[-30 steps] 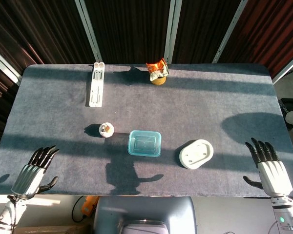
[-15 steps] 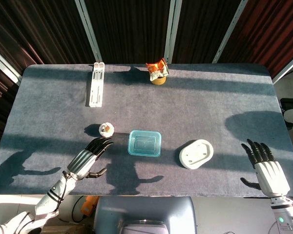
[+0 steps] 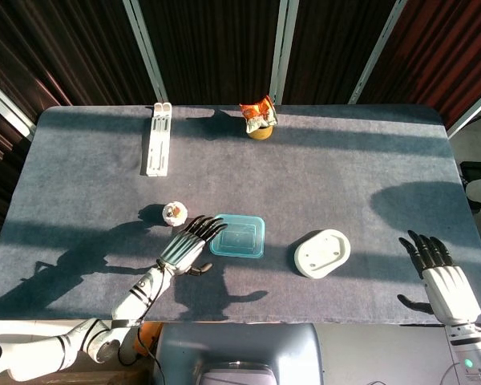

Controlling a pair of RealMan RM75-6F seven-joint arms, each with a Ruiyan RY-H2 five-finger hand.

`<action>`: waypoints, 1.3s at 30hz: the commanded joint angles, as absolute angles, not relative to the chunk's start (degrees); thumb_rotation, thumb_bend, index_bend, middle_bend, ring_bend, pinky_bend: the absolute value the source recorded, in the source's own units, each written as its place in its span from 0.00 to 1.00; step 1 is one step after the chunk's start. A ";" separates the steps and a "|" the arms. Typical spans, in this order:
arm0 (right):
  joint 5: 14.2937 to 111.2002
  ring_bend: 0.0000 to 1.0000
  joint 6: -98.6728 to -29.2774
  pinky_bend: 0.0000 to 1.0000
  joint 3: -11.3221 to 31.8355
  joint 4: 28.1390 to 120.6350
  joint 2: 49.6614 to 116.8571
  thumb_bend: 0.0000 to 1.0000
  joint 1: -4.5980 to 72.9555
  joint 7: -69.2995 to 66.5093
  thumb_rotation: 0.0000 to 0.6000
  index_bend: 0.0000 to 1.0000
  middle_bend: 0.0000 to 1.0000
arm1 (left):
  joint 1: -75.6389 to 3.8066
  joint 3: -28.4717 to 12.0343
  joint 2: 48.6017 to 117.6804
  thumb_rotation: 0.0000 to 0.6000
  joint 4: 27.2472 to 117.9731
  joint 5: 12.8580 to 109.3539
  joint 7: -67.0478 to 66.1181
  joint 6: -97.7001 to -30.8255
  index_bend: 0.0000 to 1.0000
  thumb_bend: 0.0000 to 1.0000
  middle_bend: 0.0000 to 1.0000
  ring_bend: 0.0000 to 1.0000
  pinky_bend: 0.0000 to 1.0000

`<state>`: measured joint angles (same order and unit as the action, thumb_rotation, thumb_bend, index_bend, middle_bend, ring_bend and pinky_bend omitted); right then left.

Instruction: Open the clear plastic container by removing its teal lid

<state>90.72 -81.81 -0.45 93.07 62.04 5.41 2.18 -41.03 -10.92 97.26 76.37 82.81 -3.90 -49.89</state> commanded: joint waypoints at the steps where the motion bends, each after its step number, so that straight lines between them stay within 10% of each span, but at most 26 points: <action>1: 90.79 0.00 -81.85 0.00 -0.53 93.08 61.88 0.15 5.35 1.89 1.00 0.00 0.00 | -42.50 -11.88 98.77 1.00 74.74 81.16 -3.86 -48.81 0.00 0.27 0.00 0.00 0.00; 32: 90.77 0.00 -81.73 0.00 -0.92 92.96 60.26 0.15 5.03 -1.01 1.00 0.00 0.00 | -53.36 -12.93 106.90 1.00 59.09 76.29 3.14 -41.22 0.00 0.26 0.00 0.00 0.00; 39: 91.01 0.00 -81.56 0.00 -0.83 92.90 60.67 0.15 5.27 -0.45 1.00 0.00 0.00 | -53.44 -12.40 107.18 1.00 59.12 76.18 3.35 -42.25 0.00 0.27 0.20 0.22 0.25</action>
